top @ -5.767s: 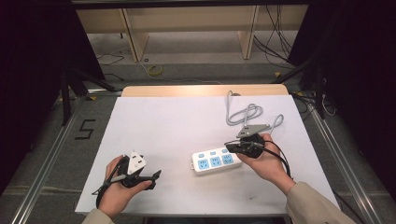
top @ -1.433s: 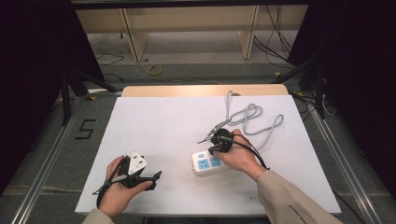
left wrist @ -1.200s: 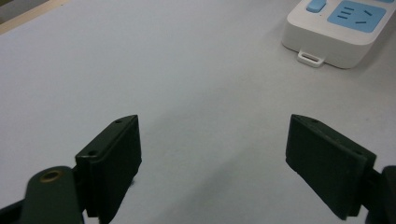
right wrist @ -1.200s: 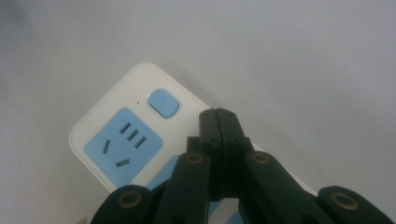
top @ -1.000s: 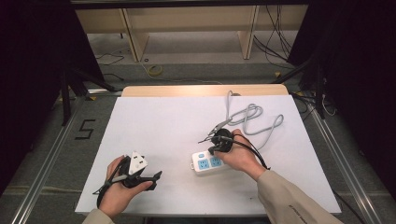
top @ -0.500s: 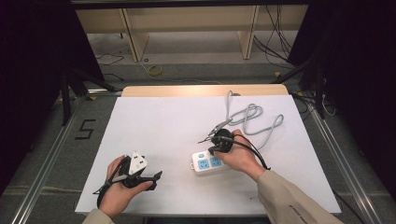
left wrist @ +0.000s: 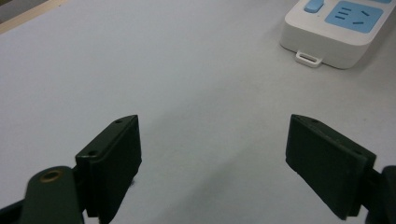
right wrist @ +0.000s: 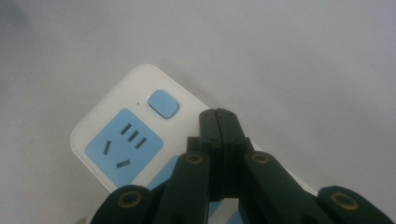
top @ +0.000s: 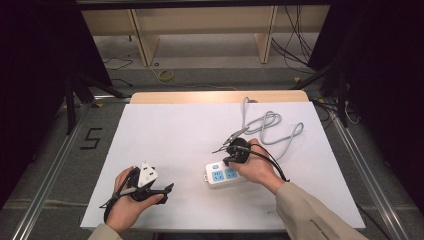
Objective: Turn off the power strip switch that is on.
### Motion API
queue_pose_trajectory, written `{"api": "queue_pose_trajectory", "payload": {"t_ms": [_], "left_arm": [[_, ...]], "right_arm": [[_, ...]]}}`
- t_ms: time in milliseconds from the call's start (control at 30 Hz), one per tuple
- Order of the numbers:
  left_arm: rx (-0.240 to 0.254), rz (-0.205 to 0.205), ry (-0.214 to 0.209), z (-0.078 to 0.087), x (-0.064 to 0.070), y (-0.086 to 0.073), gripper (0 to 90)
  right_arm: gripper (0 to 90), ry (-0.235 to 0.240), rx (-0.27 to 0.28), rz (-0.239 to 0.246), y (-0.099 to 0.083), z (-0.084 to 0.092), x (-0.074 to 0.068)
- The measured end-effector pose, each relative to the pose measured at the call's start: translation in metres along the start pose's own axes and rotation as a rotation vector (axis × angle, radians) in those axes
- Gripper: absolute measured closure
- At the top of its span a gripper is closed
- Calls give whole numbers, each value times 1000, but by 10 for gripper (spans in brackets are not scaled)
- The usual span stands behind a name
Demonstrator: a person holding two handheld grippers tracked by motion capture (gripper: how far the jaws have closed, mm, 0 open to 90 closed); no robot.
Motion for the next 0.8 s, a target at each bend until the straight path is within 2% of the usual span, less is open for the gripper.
{"api": "queue_pose_trajectory", "payload": {"t_ms": [800], "left_arm": [[-1,-3,-2,0,0,0,179]], "right_arm": [[900,3,-6,8,0,1,-1]]}}
Point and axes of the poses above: each handheld gripper's, and its own axes: z roughly backward along the jaws, y roughly out of its top, x roughly to its right, the point moved 2 cm from there along -z, roughly forward along the jaws, and after that the axes turned 9 degrees about y, right-handed, at the moved point
